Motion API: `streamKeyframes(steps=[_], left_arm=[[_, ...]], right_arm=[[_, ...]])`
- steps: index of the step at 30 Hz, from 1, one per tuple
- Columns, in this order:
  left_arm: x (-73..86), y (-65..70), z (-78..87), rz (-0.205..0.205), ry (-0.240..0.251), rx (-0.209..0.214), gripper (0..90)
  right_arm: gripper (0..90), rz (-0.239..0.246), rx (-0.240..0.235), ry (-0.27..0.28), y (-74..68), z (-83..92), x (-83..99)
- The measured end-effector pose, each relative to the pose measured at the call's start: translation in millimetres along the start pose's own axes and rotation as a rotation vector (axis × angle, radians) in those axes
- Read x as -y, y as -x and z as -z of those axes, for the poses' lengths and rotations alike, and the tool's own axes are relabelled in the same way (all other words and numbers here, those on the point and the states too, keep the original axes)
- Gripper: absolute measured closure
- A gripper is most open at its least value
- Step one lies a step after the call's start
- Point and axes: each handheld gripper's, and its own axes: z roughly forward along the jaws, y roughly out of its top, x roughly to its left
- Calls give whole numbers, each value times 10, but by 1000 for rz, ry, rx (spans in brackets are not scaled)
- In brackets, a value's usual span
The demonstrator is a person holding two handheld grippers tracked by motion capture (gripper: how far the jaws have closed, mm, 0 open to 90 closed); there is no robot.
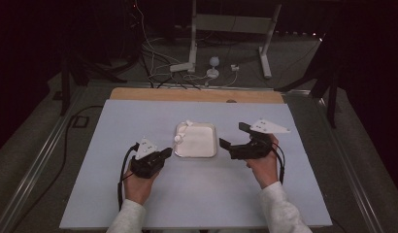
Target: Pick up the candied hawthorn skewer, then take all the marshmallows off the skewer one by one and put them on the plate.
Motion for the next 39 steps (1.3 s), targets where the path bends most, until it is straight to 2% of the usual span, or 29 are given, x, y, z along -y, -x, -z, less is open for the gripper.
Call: streamKeyframes(steps=[2,6,7,12,15,17,19,20,21,23,24,25,26,31,35,37,38,39], left_arm=[[0,15,-6,-4,3,5,900],[6,40,-26,-17,3,11,900],[10,42,-28,-16,4,11,900],[14,42,-14,-17,14,7,900],[14,48,-14,-17,22,7,900],[14,51,-21,-18,19,12,900],[16,63,-32,-25,23,19,900],[16,70,-33,-27,26,23,900],[16,73,-34,-30,27,26,900],[16,85,-35,-39,31,32,900],[17,89,-39,-41,31,36,900],[20,91,-42,-39,33,42,900],[26,90,-42,-31,41,54,900],[27,102,-39,-44,62,79,900],[36,103,-47,-53,65,85,900],[42,99,-49,-59,71,100,900],[39,94,-49,-59,80,117,900],[39,90,-50,-60,80,116,900]], right_arm=[[0,0,-20,3,-51,-118,-50],[0,-3,-40,5,-93,-234,-84],[0,-3,-48,-12,-118,-316,-101],[0,-9,-58,-36,-158,-431,-126],[0,-36,-71,-57,-172,-501,-146],[59,-55,-99,-83,-186,-562,-157],[68,-62,-107,-89,-193,-586,-157],[118,-69,-121,-108,-212,-643,-154],[118,-69,-121,-108,-212,-643,-154],[208,-80,-119,-123,-227,-711,-154],[208,-80,-119,-123,-227,-711,-154],[267,-94,-116,-130,-223,-736,-154],[368,-147,-107,-147,-191,-788,-152],[576,-264,-216,-165,-97,-881,-123],[712,-318,-260,-140,-84,-880,-121],[743,-356,-287,-122,-67,-862,-136],[751,-353,-281,-117,-69,-854,-146],[757,-346,-274,-111,-74,-844,-157]])
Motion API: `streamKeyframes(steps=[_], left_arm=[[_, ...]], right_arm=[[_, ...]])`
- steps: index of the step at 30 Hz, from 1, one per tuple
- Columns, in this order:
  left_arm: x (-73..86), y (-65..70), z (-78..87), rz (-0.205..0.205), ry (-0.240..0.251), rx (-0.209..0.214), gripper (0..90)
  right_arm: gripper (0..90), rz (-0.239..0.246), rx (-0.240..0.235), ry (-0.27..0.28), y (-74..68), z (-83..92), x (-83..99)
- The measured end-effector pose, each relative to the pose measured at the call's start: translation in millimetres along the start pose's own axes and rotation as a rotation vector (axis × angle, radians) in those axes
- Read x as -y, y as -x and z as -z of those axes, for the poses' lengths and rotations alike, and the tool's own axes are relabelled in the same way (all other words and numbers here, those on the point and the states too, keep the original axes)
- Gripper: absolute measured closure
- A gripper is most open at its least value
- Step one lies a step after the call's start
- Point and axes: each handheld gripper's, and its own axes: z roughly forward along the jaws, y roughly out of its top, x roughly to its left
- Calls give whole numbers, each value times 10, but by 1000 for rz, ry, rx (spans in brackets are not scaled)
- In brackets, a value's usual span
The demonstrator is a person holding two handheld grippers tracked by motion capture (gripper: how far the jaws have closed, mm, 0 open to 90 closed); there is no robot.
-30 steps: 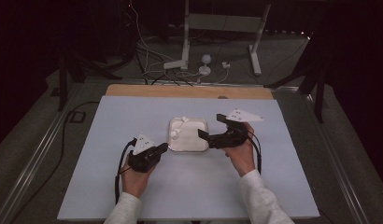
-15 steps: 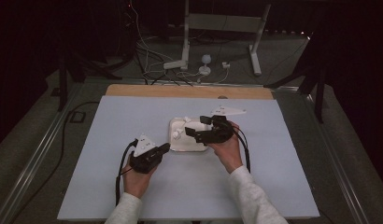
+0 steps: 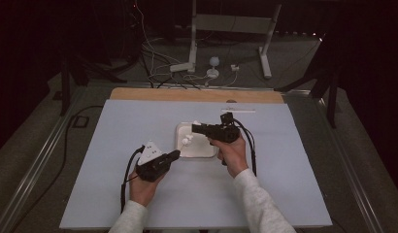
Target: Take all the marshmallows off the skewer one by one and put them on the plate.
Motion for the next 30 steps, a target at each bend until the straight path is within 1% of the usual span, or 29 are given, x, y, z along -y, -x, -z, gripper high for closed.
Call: streamKeyframes(steps=[3,5,7,8,10,11,12,13,14,15,16,17,18,19,20,21,22,23,24,25,26,27,30], left_arm=[[5,-15,7,0,-2,4,900],[6,-15,19,-15,-1,-2,900],[17,-20,20,-16,2,2,900],[30,-16,19,-25,2,-6,900],[37,-6,13,-42,-7,-13,900],[37,-6,17,-47,-7,-16,900],[37,-6,22,-56,-13,-23,900],[65,0,15,-88,-66,-55,900],[65,0,15,-88,-66,-55,900],[110,-12,7,-85,-85,-61,900],[143,-48,11,-58,-88,-61,900],[147,-87,15,-27,-82,-54,900],[133,-111,25,-9,-68,-60,900],[109,-128,33,9,-51,-61,900],[96,-129,33,20,-44,-65,900],[91,-126,32,22,-40,-68,900],[89,-120,30,22,-42,-69,900],[87,-106,33,23,-42,-70,900],[87,-106,33,23,-42,-70,900],[79,-108,45,24,-33,-68,900],[76,-114,49,26,-28,-71,900],[76,-114,49,26,-28,-71,900],[80,-146,62,38,-26,-73,900]], right_arm=[[767,9,12,10,-23,12,-9],[774,17,24,21,-43,24,-20],[778,17,28,26,-50,32,-25],[784,32,41,40,-77,51,-26],[789,46,62,42,-104,60,-25],[789,46,62,42,-104,60,-25],[796,35,76,64,-103,90,-39],[804,27,92,94,-102,118,-45],[807,16,107,148,-81,195,-80],[807,-9,102,189,-43,287,-130],[807,-9,102,189,-43,287,-130],[804,14,109,183,-10,427,-222],[804,14,109,183,-10,427,-222],[802,46,133,171,-23,473,-238],[797,92,157,141,-38,505,-235],[797,92,157,141,-38,505,-235],[792,121,185,112,-39,477,-213],[789,125,192,101,-30,448,-195],[789,125,192,101,-30,448,-195],[783,123,203,73,-4,383,-154],[780,129,215,58,10,347,-132],[780,129,215,58,10,347,-132],[774,145,251,7,60,242,-69]])
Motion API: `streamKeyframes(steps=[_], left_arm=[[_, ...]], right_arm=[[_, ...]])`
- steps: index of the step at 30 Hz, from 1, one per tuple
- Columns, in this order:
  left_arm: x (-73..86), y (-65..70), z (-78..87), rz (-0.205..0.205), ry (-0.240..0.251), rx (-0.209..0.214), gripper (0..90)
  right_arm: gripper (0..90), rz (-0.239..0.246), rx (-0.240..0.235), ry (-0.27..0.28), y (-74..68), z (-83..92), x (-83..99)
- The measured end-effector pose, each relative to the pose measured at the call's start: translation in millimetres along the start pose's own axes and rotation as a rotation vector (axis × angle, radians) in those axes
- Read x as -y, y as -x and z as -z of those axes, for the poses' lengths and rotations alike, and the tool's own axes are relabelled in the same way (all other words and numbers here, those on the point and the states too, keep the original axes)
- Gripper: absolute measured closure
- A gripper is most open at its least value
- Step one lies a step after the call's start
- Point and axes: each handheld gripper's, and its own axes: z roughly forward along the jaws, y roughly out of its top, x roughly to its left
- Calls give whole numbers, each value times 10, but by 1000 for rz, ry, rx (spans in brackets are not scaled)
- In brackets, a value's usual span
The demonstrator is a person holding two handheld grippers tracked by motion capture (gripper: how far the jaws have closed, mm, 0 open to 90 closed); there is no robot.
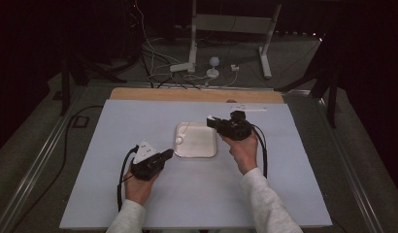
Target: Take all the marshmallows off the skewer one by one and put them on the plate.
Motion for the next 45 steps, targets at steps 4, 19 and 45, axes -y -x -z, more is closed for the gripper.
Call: streamKeyframes(steps=[4,19,45], left_arm=[[2,-14,10,10,3,-2,900],[12,-7,-41,9,-15,-6,900],[4,85,-84,-46,-16,9,900]], right_arm=[[763,-10,32,-57,55,-168,102],[317,-22,73,-149,106,-413,243],[591,-93,-202,-98,-290,-487,184]])
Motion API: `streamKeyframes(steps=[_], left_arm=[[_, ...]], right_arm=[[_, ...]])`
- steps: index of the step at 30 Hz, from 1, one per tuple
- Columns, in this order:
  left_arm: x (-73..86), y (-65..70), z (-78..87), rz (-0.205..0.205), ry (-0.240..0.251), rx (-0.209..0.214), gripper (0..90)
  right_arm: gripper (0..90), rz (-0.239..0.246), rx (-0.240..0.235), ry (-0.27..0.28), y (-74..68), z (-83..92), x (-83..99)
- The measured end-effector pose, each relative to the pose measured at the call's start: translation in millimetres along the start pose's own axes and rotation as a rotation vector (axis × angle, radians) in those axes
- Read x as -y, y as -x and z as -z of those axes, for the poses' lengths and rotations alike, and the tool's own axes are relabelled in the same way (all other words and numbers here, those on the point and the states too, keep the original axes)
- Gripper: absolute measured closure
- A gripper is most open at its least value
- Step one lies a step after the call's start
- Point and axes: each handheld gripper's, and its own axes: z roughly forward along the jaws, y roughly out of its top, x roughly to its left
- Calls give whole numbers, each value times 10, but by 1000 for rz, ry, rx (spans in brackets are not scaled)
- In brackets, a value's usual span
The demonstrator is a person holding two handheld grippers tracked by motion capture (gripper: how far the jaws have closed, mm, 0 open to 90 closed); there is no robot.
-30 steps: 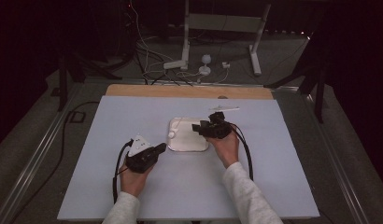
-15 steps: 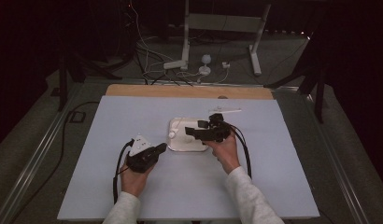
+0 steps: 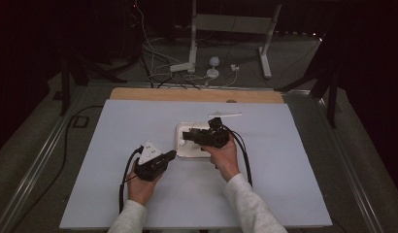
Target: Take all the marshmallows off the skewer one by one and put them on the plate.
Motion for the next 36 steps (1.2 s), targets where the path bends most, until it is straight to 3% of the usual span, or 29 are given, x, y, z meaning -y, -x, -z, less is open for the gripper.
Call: streamKeyframes(steps=[5,10,20,24,33,36], left_arm=[[-11,35,3,-22,11,8,900],[-9,30,-6,-21,4,13,900],[-33,44,-3,-29,8,31,900],[-31,44,2,-37,3,34,900],[-17,31,10,-46,-5,41,900],[-22,29,17,-49,0,51,900]], right_arm=[[606,-12,-24,-24,-21,-50,14],[710,-13,-27,-50,-35,-79,21],[764,22,11,-5,-67,16,-15],[768,75,47,-2,-111,28,-12],[774,69,55,41,-90,80,-33],[777,42,50,71,-36,163,-76]])
